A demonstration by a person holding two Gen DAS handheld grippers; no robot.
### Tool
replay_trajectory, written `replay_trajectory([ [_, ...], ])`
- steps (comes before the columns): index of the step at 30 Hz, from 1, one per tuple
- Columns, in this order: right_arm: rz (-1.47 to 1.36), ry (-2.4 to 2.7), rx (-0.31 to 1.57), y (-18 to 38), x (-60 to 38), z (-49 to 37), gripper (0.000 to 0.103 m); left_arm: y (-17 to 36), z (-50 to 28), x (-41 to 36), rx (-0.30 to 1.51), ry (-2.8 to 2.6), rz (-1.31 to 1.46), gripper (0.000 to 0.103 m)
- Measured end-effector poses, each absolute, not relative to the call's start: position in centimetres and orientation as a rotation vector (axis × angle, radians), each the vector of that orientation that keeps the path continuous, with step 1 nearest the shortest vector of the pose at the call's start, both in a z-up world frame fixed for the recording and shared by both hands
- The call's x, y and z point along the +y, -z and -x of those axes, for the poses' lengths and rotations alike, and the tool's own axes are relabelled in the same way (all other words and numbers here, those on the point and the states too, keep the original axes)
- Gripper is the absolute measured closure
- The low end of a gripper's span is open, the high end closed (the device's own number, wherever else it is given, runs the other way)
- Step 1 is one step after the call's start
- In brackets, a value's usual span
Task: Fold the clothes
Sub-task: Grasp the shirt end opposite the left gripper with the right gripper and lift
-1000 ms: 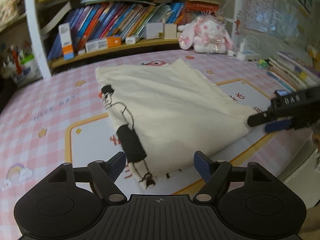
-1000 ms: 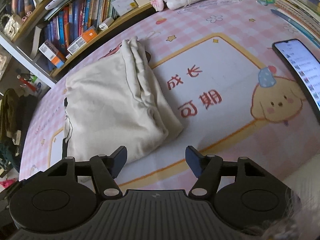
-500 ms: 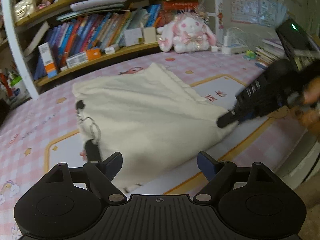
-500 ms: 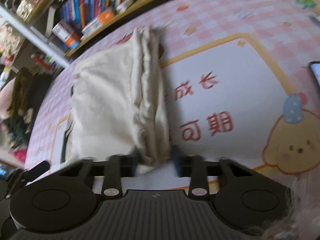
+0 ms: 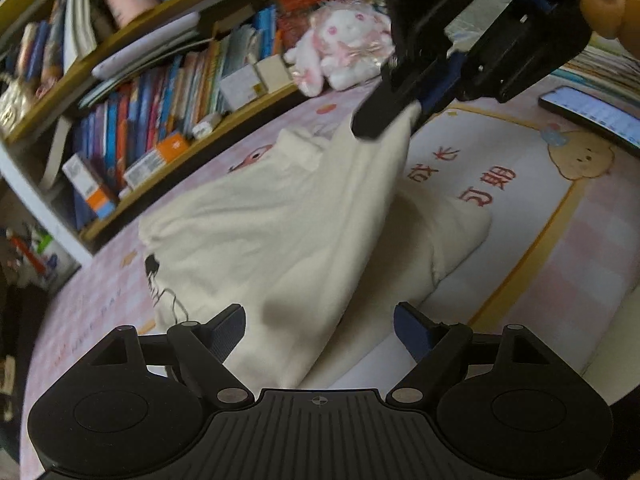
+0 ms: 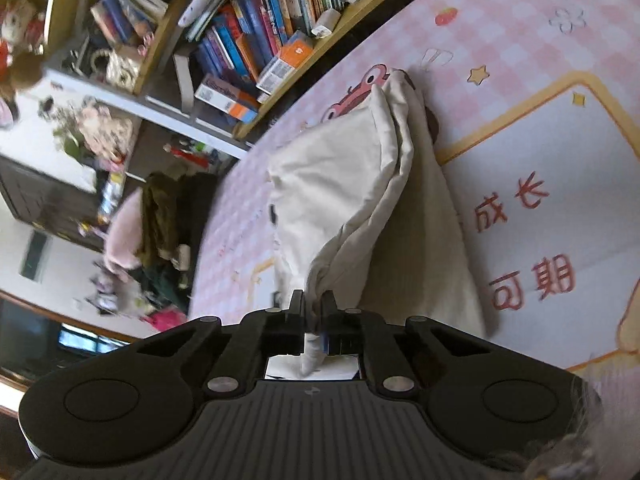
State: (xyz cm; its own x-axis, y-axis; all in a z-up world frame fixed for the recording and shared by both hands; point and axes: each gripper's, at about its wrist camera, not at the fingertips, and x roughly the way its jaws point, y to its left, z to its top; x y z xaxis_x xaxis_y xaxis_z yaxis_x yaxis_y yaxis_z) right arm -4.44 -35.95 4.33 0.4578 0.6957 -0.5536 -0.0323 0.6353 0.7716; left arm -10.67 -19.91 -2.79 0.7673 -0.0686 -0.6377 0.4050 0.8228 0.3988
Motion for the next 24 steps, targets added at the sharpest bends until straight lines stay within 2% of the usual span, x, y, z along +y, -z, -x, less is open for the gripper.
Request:
replay_trajectory([
  [3,-0.73,-0.458,1.028,-3.5,-36.6,4.7,0.089,2.4,11.1,-19.9,0.648,0.302,-0.527,0.019],
  [4,-0.71,-0.434,1.036,-3.0,-36.8,4.8,0.085,2.4,11.2,-19.9,0.651,0.31,-0.52,0.019],
  [5,-0.689,-0.41,1.046,-2.5,-37.0,4.9,0.074,2.3,11.4,-19.8,0.653,0.313,-0.512,0.019],
  [7,-0.647,-0.366,1.068,-1.6,-37.2,5.1,0.065,2.2,11.7,-19.5,0.657,0.313,-0.493,0.019],
  [13,-0.493,-0.328,1.092,0.3,-35.7,5.2,0.059,2.1,12.3,-18.5,0.686,0.31,-0.459,0.019],
  [20,-0.385,-0.303,1.045,0.3,-34.5,5.6,0.06,2.1,12.7,-18.1,0.694,0.31,-0.463,0.019],
  [24,-0.309,-0.266,1.025,-0.2,-33.5,6.0,0.053,2.0,12.7,-17.8,0.694,0.307,-0.459,0.019],
])
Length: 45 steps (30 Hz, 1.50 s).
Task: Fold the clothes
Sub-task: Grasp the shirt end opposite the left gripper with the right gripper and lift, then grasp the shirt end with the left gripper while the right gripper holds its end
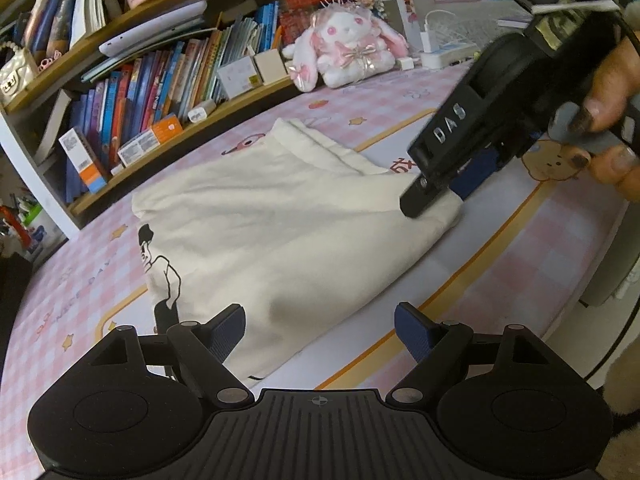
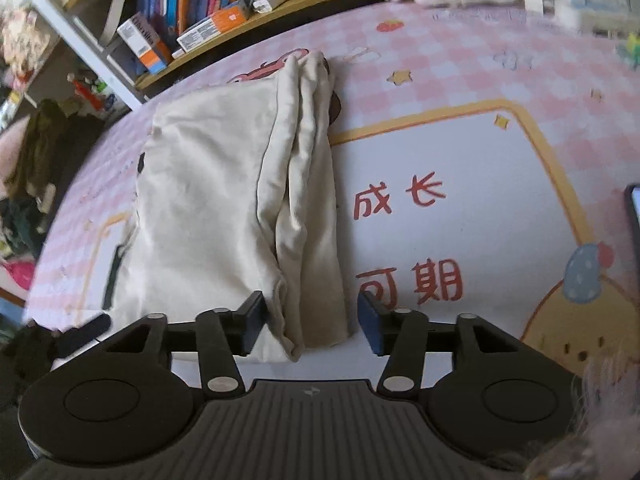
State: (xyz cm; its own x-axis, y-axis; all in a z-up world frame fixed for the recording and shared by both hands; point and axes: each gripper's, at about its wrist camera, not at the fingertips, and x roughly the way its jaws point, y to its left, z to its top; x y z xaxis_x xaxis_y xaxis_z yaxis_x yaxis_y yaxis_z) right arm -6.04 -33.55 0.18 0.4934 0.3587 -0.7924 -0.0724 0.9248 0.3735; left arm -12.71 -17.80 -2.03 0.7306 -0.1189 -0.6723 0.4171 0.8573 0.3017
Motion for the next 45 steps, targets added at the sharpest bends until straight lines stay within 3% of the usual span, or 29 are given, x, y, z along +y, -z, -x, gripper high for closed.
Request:
replay_trajectory([
  [3,-0.31,-0.305,1.034,0.0,-32.8,6.1,0.058,2.0,12.7,-17.7,0.694,0.309,-0.459,0.019],
  [4,-0.329,-0.33,1.052,0.2,-32.6,5.9,0.075,2.0,12.7,-17.6,0.693,0.311,-0.459,0.019],
  [5,-0.364,-0.347,1.072,0.3,-32.7,5.6,0.083,2.0,12.6,-17.6,0.692,0.313,-0.46,0.019],
  [7,-0.459,-0.364,1.101,0.5,-33.5,5.3,0.087,2.0,12.6,-17.6,0.69,0.318,-0.466,0.019],
  [13,-0.715,-0.434,1.04,-2.7,-35.6,4.7,0.089,2.9,11.6,-17.4,0.684,0.286,-0.549,0.019],
  [24,-0.622,-0.427,1.008,-4.7,-34.2,4.4,0.092,3.5,9.9,-15.2,0.634,0.198,-0.657,0.023],
  [26,-0.583,-0.414,1.012,-4.3,-34.1,4.6,0.092,3.5,10.0,-15.0,0.625,0.211,-0.672,0.028],
  [28,-0.545,-0.404,1.015,-3.9,-34.0,4.9,0.091,3.5,10.1,-15.0,0.619,0.227,-0.687,0.041],
  [29,-0.525,-0.397,1.015,-3.8,-33.9,5.0,0.088,3.5,10.1,-15.0,0.617,0.241,-0.696,0.045],
  [31,-0.463,-0.378,1.003,-3.9,-33.7,5.4,0.08,3.4,10.2,-15.2,0.611,0.283,-0.717,0.066],
  [32,-0.413,-0.373,0.983,-4.1,-33.5,5.7,0.069,3.3,10.3,-15.2,0.608,0.308,-0.727,0.072],
  [34,-0.31,-0.368,0.941,-4.6,-33.2,6.2,0.057,3.1,10.5,-15.4,0.607,0.361,-0.742,0.088],
  [38,-0.025,-0.446,0.834,-5.8,-32.1,7.6,0.035,2.4,10.1,-15.0,0.614,0.417,-0.725,0.09],
  [41,0.182,-0.538,0.78,-6.0,-30.7,8.6,0.025,1.5,9.4,-14.4,0.629,0.45,-0.677,0.09],
  [45,0.421,-0.672,0.714,-5.5,-28.2,9.9,0.02,0.8,8.4,-13.7,0.651,0.486,-0.62,0.09],
])
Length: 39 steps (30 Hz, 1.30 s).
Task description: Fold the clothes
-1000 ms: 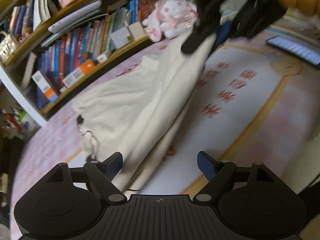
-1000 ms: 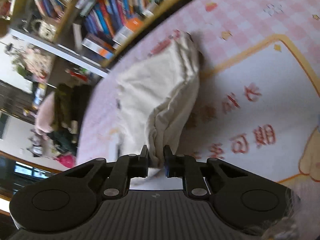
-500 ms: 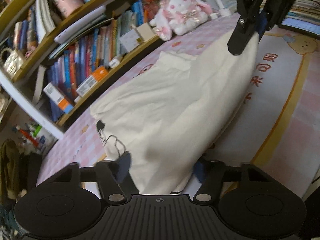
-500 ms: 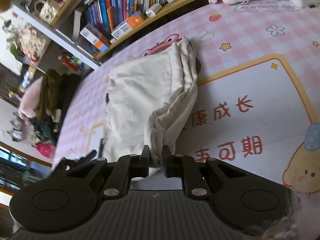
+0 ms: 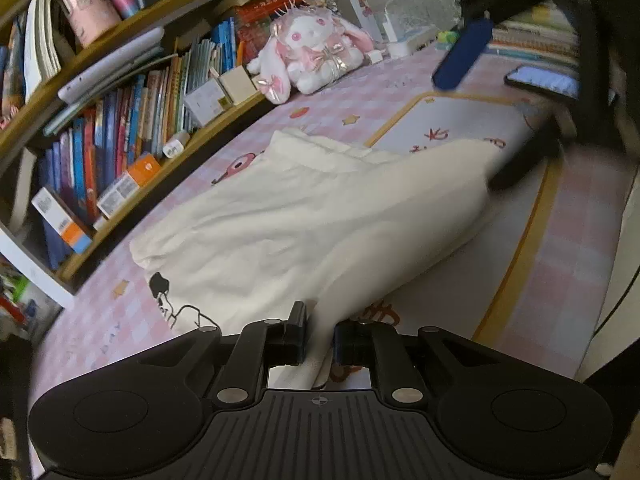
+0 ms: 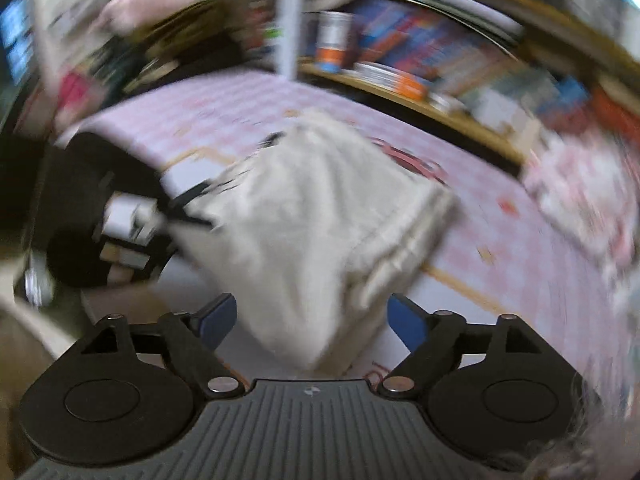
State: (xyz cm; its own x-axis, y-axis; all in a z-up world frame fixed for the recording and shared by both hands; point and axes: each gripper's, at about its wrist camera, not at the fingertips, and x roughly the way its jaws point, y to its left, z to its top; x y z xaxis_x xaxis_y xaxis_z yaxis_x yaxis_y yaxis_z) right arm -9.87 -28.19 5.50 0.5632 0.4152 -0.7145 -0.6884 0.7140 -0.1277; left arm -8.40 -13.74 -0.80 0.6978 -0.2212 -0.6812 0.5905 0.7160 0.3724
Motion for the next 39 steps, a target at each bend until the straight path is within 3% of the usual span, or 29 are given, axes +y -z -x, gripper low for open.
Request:
replay_trajectory([
  [9,0.722,-0.734,0.623,-0.5,-22.0,10.6,0.02,0.7,8.2,-13.0,0.666,0.516,-0.568,0.09],
  [12,0.808,-0.669,0.602,1.1,-21.3,10.3,0.028,1.0,8.6,-13.0,0.664,0.517,-0.575,0.089],
  [14,0.855,-0.631,0.595,1.5,-21.6,10.0,0.059,1.3,8.9,-13.0,0.66,0.515,-0.591,0.086],
  [17,0.888,-0.614,0.59,1.5,-22.2,9.7,0.083,1.9,9.6,-13.4,0.638,0.498,-0.639,0.083],
  [19,0.898,-0.616,0.571,0.9,-22.3,9.8,0.092,2.3,10.1,-13.7,0.619,0.478,-0.676,0.083],
  [35,0.935,-0.62,0.551,0.3,-22.5,10.0,0.092,3.5,11.4,-12.0,0.601,0.373,-0.808,0.08],
  [37,0.943,-0.615,0.553,0.8,-22.5,10.2,0.088,3.6,11.3,-12.0,0.596,0.373,-0.821,0.08],
  [39,0.962,-0.603,0.553,1.5,-22.6,10.4,0.076,3.8,11.4,-12.2,0.584,0.37,-0.843,0.08],
])
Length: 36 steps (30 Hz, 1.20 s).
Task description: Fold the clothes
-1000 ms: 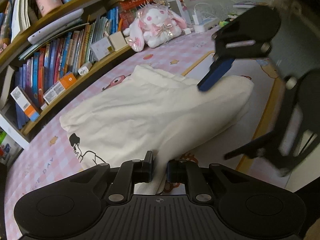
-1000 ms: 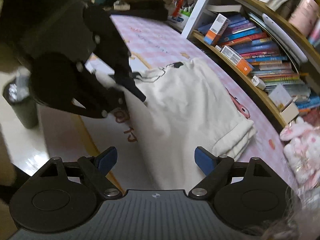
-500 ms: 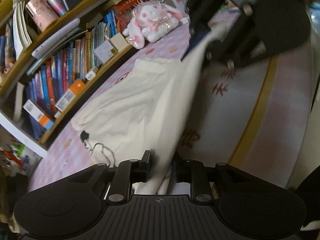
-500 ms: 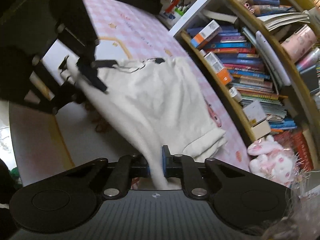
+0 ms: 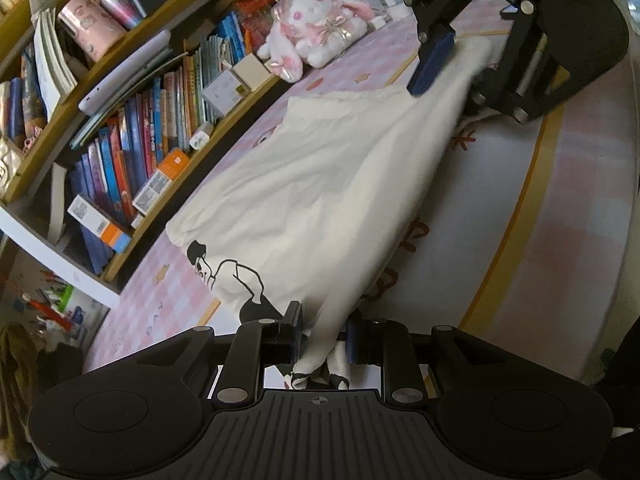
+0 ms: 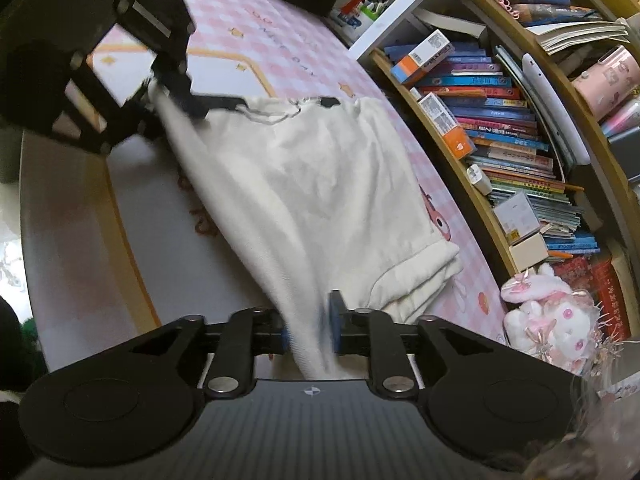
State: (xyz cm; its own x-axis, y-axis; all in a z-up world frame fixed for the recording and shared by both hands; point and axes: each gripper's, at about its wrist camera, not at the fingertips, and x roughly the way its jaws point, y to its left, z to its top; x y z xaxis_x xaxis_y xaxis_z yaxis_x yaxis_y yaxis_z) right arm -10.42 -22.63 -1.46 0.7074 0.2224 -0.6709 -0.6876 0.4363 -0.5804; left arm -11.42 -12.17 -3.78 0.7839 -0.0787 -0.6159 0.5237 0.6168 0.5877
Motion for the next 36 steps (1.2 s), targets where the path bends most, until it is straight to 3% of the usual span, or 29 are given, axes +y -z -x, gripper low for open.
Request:
replay_trajectory([
  [1,0.973,-0.595,0.552,1.8,-22.7,10.5,0.07,3.9,11.6,-12.3,0.575,0.368,-0.856,0.08],
  [6,1.007,-0.588,0.558,2.8,-23.2,10.8,0.069,4.4,11.9,-12.6,0.552,0.373,-0.903,0.086],
  [13,1.055,-0.593,0.554,3.1,-22.9,11.2,0.091,4.4,12.1,-12.8,0.551,0.401,-0.956,0.095],
  [36,0.996,-0.691,0.698,-0.7,-23.0,18.3,0.093,0.3,19.2,-10.2,0.583,0.689,-0.95,0.097],
])
